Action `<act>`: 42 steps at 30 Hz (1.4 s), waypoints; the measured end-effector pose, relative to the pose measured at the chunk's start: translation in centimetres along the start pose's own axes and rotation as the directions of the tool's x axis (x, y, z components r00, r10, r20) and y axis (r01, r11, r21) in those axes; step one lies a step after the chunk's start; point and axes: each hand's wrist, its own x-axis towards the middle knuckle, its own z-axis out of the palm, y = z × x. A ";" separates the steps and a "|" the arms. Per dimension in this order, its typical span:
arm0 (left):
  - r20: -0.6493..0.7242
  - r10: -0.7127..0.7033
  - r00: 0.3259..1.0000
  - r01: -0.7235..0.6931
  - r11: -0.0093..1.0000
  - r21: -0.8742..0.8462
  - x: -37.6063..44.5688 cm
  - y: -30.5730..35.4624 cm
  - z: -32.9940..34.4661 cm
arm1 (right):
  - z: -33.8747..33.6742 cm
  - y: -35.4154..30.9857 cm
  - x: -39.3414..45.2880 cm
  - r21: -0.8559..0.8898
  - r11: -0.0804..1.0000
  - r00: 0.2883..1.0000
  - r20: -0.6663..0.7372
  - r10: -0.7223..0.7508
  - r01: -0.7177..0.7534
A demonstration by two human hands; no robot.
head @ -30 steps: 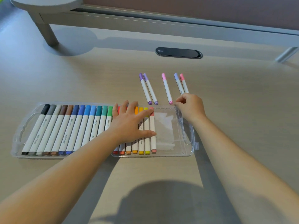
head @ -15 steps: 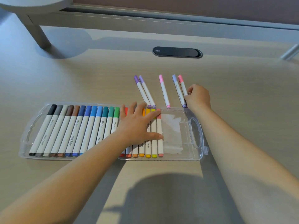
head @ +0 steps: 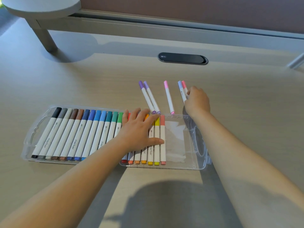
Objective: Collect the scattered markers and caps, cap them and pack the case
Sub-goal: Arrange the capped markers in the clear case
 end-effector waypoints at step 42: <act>-0.173 -0.173 0.970 0.101 0.928 -0.359 -4.4 -3.6 -1.8 | -0.9 -3.3 -7.9 0.652 0.739 0.820 0.510 -0.261 -0.171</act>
